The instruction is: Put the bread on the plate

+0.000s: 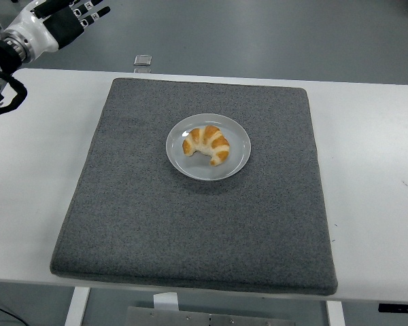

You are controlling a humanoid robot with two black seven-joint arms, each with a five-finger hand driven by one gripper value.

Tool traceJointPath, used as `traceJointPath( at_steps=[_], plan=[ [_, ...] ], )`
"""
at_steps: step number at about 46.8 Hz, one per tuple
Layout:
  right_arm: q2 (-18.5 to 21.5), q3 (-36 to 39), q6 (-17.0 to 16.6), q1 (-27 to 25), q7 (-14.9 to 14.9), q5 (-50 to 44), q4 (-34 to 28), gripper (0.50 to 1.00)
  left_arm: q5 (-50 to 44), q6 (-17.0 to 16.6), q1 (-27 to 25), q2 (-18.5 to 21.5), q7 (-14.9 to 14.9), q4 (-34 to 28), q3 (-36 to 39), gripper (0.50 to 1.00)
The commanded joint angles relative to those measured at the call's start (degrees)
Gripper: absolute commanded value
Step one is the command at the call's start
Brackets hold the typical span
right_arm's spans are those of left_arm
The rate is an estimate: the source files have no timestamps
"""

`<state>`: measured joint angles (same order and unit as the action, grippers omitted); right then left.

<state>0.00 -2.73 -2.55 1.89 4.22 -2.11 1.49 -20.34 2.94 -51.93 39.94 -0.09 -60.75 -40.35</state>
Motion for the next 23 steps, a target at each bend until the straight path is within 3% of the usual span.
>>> traceJointPath(
  at_steps=[1,5,11,17,23],
  plan=[
    [0.00,0.00,0.00,0.04,0.00,0.00,0.00,0.954,-3.73,0.39,2.01,0.13,-0.08,0.28,-0.87,0.999],
    [0.00,0.00,0.00,0.04,0.00,0.00,0.00,0.954,-4.53,1.88,3.85,-0.13,0.01,1.60,-1.57,1.000],
    [0.00,0.00,0.00,-0.05,0.00,0.00,0.00,0.954,-5.84,9.35,7.10,-1.18,0.62,3.97,-4.56,1.000],
    [0.00,0.00,0.00,0.04,0.00,0.00,0.00,0.954,-6.11,14.63,9.22,-2.06,1.50,6.78,-7.37,1.000],
    [0.00,0.00,0.00,-0.05,0.00,0.00,0.00,0.954,-6.20,17.18,9.39,-4.96,1.85,13.55,-7.46,1.000]
  ],
)
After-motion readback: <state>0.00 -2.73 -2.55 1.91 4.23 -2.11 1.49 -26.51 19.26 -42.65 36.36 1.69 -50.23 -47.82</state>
